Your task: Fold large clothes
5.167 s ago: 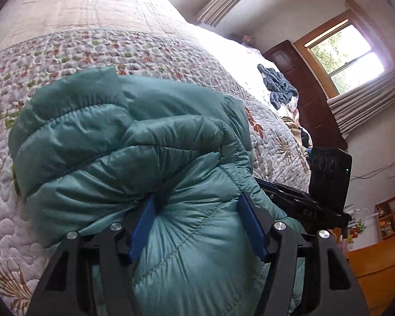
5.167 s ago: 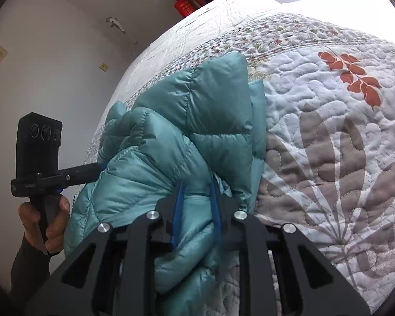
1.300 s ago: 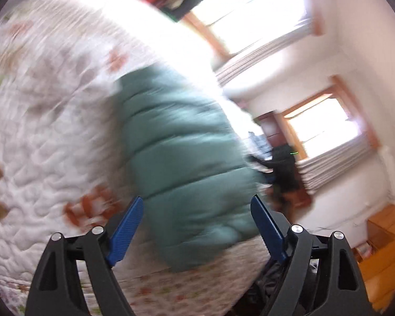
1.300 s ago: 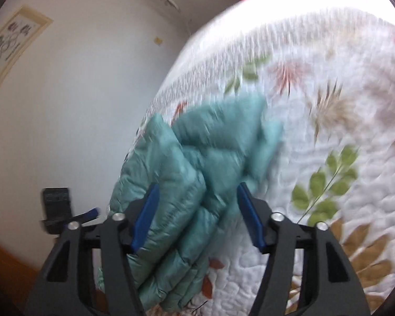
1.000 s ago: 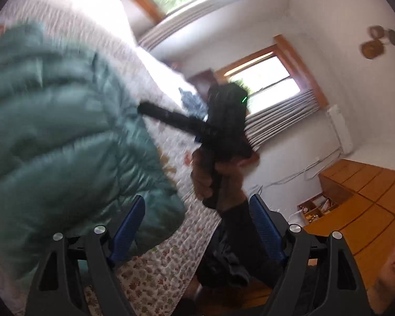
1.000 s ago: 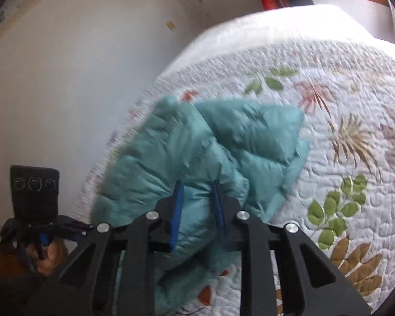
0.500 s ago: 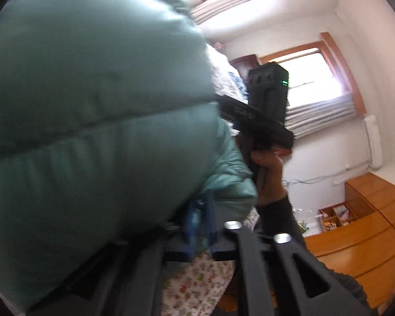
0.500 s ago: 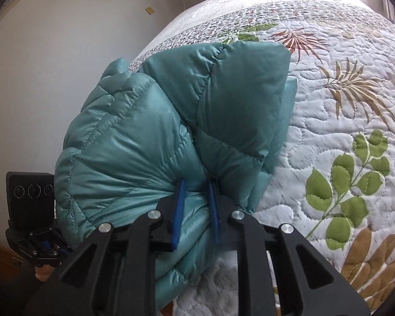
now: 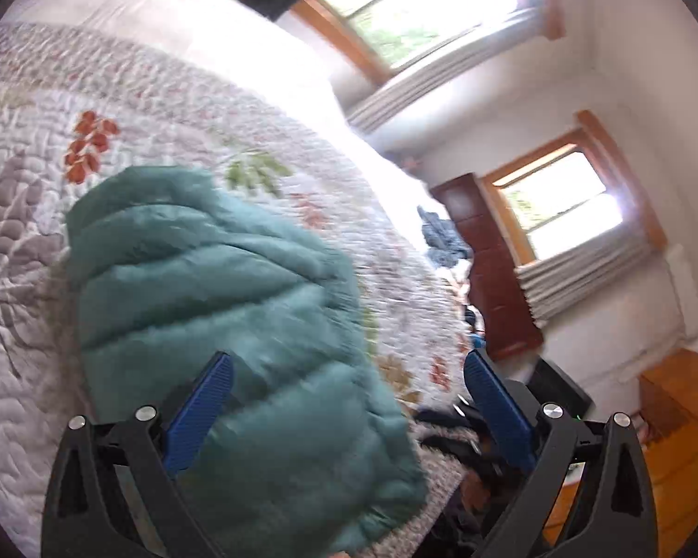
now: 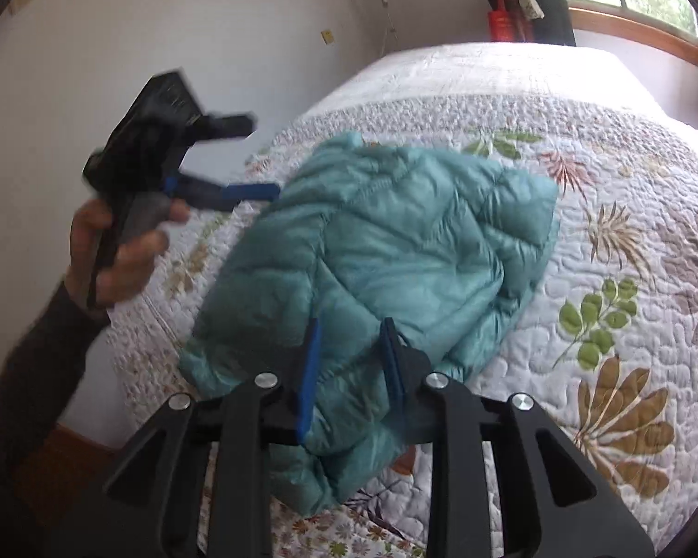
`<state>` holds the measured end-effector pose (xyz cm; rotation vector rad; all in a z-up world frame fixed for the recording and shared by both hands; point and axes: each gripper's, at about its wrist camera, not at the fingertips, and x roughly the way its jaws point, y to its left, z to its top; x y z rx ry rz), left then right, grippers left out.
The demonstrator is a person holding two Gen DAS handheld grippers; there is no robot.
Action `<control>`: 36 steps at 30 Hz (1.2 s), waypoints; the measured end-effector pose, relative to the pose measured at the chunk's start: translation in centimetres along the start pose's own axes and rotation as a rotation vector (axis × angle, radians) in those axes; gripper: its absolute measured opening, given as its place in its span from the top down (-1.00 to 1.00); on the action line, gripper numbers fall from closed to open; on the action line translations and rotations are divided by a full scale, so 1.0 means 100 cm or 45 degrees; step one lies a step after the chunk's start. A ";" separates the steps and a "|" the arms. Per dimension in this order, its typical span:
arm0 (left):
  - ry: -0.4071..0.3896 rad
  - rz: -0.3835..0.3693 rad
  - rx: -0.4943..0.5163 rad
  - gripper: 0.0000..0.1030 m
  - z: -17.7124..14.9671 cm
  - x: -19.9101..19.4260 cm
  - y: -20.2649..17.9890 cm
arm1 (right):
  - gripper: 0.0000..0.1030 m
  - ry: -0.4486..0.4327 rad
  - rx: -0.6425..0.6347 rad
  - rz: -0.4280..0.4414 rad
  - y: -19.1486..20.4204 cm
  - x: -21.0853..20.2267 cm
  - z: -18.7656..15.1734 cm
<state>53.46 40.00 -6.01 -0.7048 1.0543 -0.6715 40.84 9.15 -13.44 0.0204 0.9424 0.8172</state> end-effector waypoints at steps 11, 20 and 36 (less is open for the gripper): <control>0.047 0.038 0.030 -0.92 0.005 0.015 0.011 | 0.48 0.045 0.009 -0.040 -0.006 0.015 -0.011; -0.008 -0.148 0.137 -0.92 -0.065 -0.031 -0.011 | 0.39 -0.013 -0.115 -0.083 0.041 -0.007 -0.048; -0.332 0.321 0.274 -0.92 -0.165 -0.074 -0.037 | -0.77 -0.179 0.038 -0.241 0.055 -0.038 -0.095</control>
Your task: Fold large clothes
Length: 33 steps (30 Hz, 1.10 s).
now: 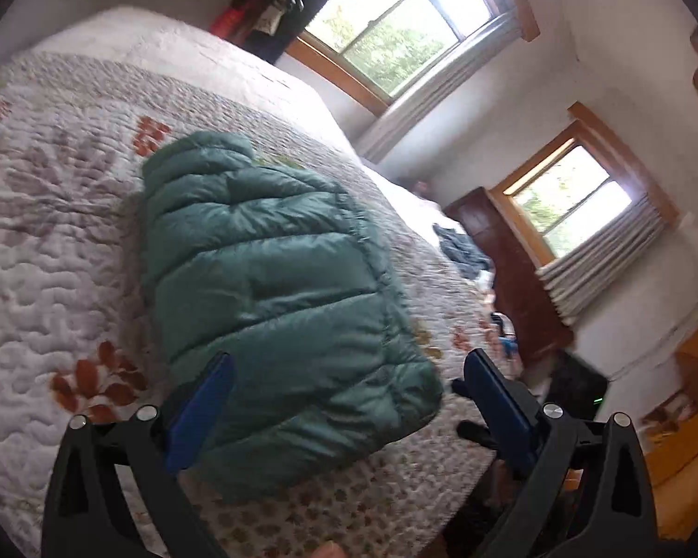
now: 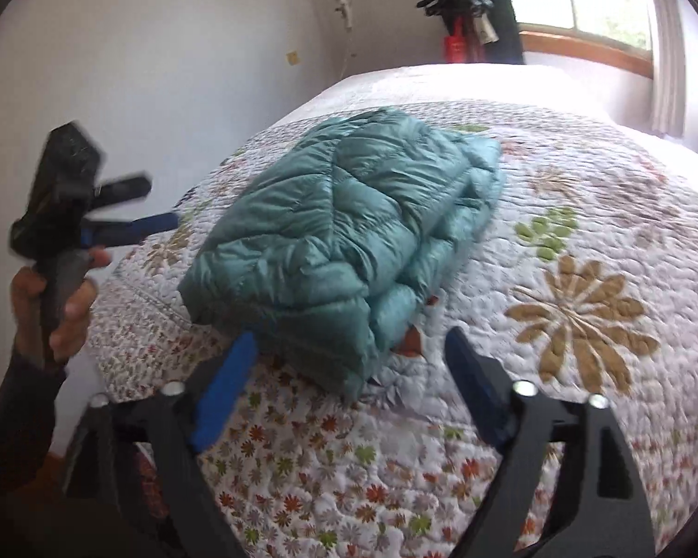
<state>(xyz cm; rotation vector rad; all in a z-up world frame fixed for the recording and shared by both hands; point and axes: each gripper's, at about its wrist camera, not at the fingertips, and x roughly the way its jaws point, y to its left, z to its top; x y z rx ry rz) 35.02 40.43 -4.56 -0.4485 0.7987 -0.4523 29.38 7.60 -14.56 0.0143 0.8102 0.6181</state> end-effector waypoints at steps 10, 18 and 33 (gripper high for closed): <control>-0.139 0.654 0.237 -0.93 -0.112 -0.064 -0.062 | -0.94 -0.159 -0.064 -0.598 0.055 -0.066 -0.047; -0.179 0.676 0.342 -0.93 -0.150 -0.117 -0.113 | -0.94 -0.123 -0.054 -0.531 0.101 -0.120 -0.067; -0.251 0.675 0.335 -0.92 -0.190 -0.161 -0.154 | -0.94 -0.265 -0.028 -0.597 0.138 -0.184 -0.104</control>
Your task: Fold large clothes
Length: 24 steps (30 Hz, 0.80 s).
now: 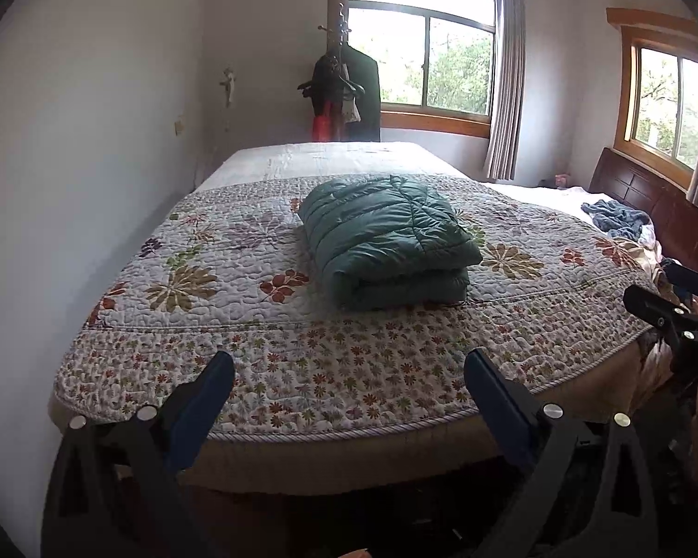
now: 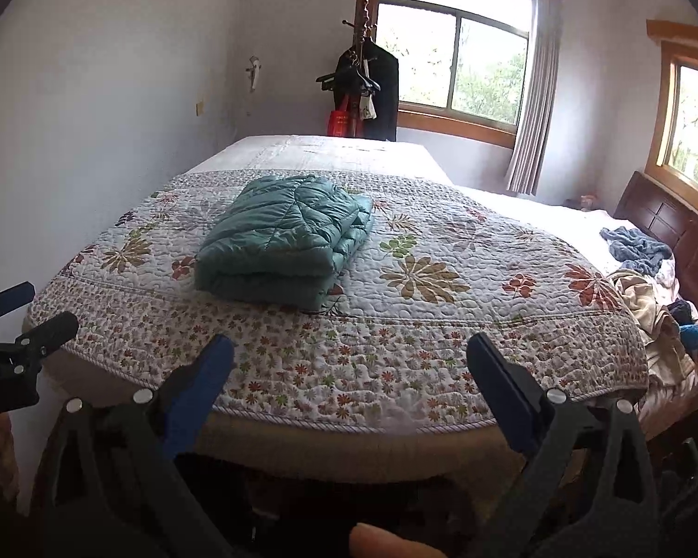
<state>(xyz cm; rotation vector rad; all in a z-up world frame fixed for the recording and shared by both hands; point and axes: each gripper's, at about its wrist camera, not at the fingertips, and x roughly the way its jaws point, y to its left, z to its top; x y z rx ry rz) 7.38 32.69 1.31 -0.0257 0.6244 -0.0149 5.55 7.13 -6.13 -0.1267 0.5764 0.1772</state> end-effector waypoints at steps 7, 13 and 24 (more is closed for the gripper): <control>-0.036 0.005 -0.034 -0.92 -0.008 -0.019 0.002 | -0.94 -0.031 0.000 0.026 0.002 -0.016 -0.003; -0.048 0.007 -0.052 -0.92 -0.007 -0.022 0.006 | -0.94 -0.043 0.000 0.022 0.004 -0.019 -0.002; -0.043 -0.017 -0.034 -0.92 -0.010 -0.021 -0.004 | -0.94 -0.067 0.017 -0.019 0.002 -0.023 -0.006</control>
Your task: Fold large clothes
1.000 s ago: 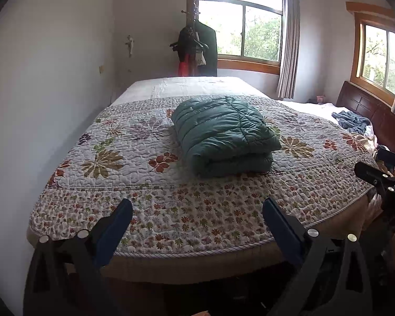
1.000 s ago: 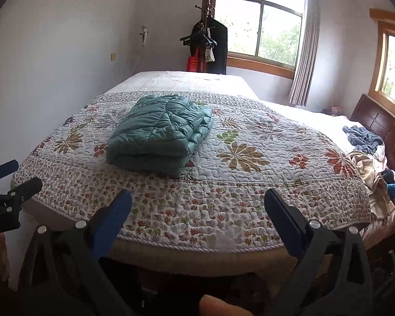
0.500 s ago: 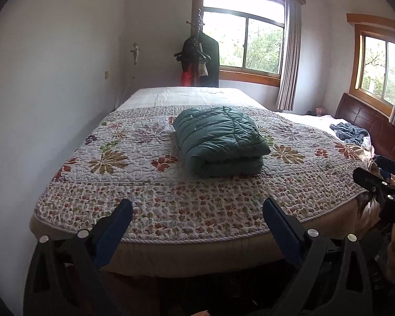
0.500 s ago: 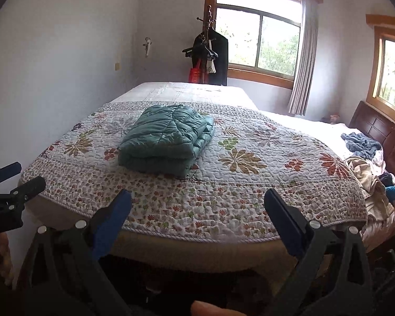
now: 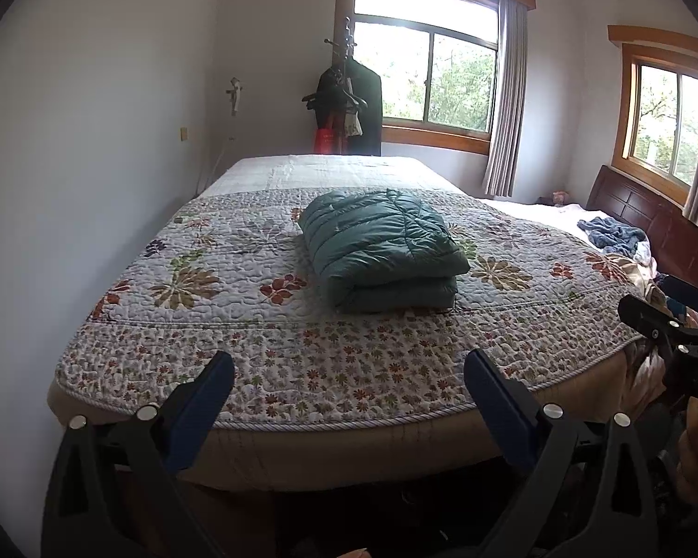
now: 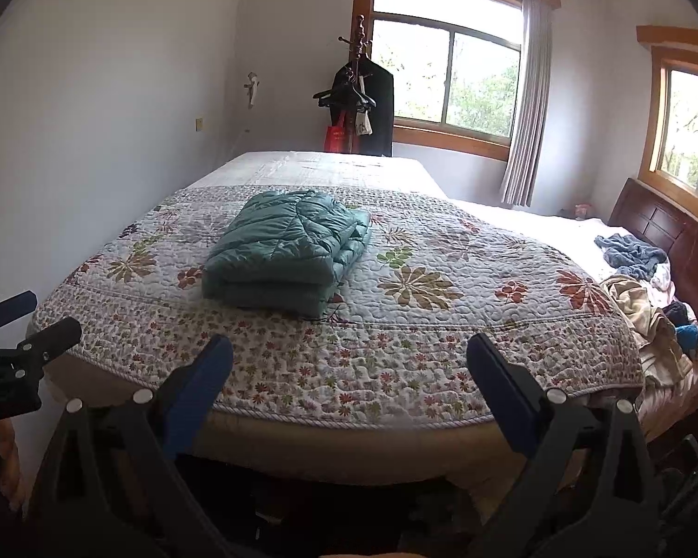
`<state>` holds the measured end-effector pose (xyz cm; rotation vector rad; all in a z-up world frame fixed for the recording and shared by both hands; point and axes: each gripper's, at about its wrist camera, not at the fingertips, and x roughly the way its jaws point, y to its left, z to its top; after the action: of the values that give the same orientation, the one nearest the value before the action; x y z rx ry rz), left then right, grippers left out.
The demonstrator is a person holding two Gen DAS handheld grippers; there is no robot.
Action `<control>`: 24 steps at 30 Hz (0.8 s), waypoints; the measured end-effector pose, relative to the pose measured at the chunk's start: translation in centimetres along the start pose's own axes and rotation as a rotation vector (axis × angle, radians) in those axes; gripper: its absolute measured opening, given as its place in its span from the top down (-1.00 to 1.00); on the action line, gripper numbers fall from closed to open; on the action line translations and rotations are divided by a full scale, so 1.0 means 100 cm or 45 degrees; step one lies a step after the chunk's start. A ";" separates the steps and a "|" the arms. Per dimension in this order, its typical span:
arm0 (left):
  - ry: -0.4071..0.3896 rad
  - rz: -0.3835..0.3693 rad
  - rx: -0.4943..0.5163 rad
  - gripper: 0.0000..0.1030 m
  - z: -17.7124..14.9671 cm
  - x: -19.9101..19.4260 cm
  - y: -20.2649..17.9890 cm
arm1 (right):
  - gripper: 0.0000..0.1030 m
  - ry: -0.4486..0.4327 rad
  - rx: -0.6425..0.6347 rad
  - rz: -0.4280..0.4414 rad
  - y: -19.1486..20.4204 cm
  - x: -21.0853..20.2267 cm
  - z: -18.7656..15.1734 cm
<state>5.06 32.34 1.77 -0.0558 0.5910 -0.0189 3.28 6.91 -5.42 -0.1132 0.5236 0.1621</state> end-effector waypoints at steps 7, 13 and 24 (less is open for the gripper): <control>0.001 -0.003 0.005 -0.92 0.000 -0.001 -0.003 | -0.94 0.005 0.014 0.006 -0.002 0.000 -0.001; -0.003 -0.005 0.008 -0.92 -0.001 -0.004 -0.003 | -0.94 0.001 0.014 0.013 -0.002 -0.001 -0.001; -0.001 -0.007 0.013 -0.92 -0.001 -0.005 -0.005 | -0.94 -0.003 0.004 0.014 0.000 -0.002 0.001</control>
<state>4.61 31.89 2.03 -0.0479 0.5902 -0.0272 3.13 6.93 -5.27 -0.1068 0.5226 0.1723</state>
